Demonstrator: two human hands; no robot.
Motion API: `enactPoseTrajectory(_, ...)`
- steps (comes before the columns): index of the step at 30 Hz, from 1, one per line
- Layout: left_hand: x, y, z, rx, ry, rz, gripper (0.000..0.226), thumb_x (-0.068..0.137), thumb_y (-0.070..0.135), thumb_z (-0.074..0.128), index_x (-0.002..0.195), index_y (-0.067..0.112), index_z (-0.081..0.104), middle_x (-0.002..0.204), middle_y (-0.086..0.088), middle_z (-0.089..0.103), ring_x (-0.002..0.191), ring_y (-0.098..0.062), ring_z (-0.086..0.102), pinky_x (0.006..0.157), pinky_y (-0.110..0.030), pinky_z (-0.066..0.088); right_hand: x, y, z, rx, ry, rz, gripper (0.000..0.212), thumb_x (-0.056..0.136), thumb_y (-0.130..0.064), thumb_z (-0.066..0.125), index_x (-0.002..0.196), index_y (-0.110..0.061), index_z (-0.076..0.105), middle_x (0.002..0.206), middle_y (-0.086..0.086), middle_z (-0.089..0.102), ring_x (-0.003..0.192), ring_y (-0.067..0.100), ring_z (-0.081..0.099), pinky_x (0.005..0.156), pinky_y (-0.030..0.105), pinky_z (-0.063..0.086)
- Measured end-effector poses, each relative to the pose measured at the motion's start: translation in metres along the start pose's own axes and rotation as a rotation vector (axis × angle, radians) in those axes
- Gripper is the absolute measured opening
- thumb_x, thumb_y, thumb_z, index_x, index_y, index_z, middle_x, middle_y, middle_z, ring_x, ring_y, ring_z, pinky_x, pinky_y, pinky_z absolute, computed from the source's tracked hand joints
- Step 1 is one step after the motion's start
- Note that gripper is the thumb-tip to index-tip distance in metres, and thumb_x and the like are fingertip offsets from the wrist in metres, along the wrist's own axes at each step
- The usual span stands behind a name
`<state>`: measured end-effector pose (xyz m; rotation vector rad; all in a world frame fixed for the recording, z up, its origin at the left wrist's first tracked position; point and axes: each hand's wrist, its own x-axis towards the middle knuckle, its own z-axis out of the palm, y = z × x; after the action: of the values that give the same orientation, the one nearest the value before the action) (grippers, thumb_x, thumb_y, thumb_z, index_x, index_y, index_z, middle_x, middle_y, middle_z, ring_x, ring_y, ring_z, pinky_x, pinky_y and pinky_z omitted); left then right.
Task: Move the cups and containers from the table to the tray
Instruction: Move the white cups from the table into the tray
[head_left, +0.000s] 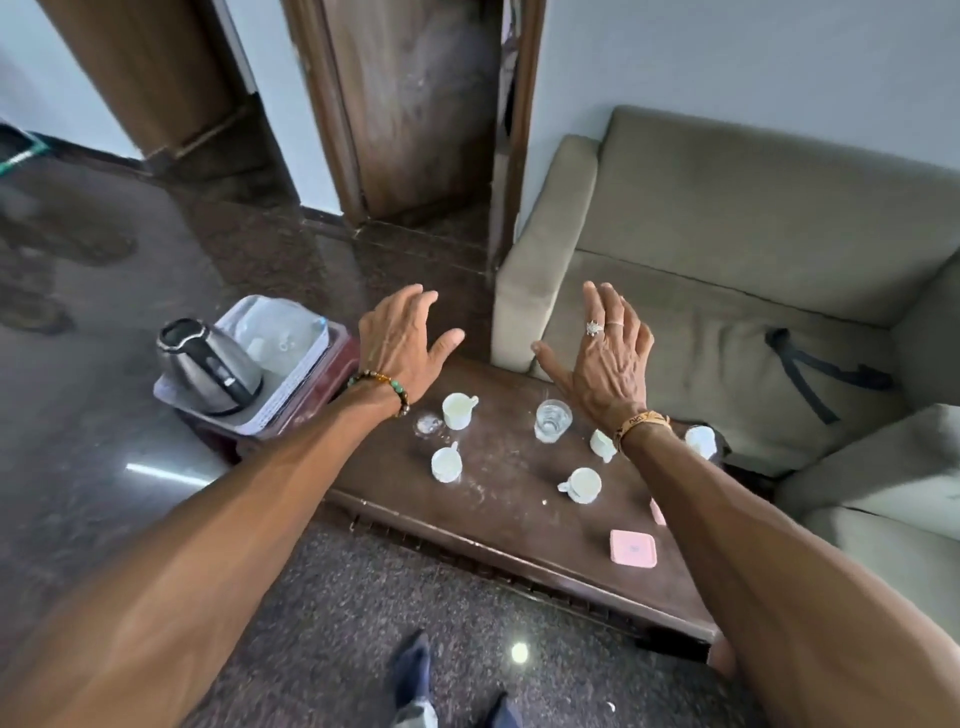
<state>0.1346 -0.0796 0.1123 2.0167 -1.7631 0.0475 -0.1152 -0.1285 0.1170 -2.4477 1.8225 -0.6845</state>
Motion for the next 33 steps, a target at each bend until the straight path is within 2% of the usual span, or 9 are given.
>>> enactPoseTrajectory(4,-0.038,-0.030,-0.002,-0.006,0.019,-0.102,0.058,0.090,0.052,0.055,0.132,0.013,0.050,0.138,-0.010,0.050,0.128,-0.030,0.046,0.101,-0.047,0.037,-0.010,-0.026,0.022,0.080,-0.040,-0.049,0.091,0.085,-0.068,0.053,0.153,-0.013,0.027,0.158,0.013,0.031,0.143,0.034,0.029,0.113,0.051,0.026)
enactPoseTrajectory(11,-0.093,-0.079,0.002,-0.033,-0.030,-0.279,0.053,0.089,0.044,0.061,0.128,0.010,0.051,0.128,-0.013,0.055,0.116,-0.032,0.054,0.098,-0.045,0.046,-0.046,-0.072,0.067,0.121,-0.229,-0.158,0.091,0.088,-0.069,0.050,0.156,-0.014,0.022,0.159,0.011,0.029,0.143,0.032,0.028,0.115,0.051,0.027)
enactPoseTrajectory(18,-0.100,-0.131,-0.003,-0.051,-0.091,-0.397,0.053,0.089,0.048,0.059,0.129,0.015,0.049,0.128,-0.009,0.054,0.111,-0.029,0.058,0.090,-0.043,0.051,-0.045,-0.122,0.095,0.098,-0.300,-0.211,0.090,0.090,-0.069,0.047,0.157,-0.014,0.023,0.160,0.010,0.028,0.144,0.031,0.029,0.114,0.050,0.026)
enactPoseTrajectory(25,-0.072,-0.183,-0.024,-0.089,-0.100,-0.386,0.051,0.089,0.044,0.061,0.126,0.010,0.051,0.121,-0.014,0.056,0.110,-0.032,0.058,0.095,-0.043,0.051,-0.014,-0.179,0.103,0.116,-0.279,-0.216,0.089,0.091,-0.066,0.049,0.157,-0.015,0.020,0.161,0.011,0.025,0.145,0.031,0.027,0.116,0.049,0.026)
enactPoseTrajectory(33,-0.059,-0.208,-0.005,-0.141,-0.200,-0.401,0.050,0.091,0.044,0.058,0.131,0.014,0.049,0.129,-0.009,0.052,0.116,-0.027,0.056,0.098,-0.042,0.048,-0.012,-0.196,0.139,0.108,-0.329,-0.153,0.089,0.091,-0.068,0.047,0.157,-0.014,0.019,0.161,0.010,0.025,0.146,0.030,0.025,0.116,0.050,0.026)
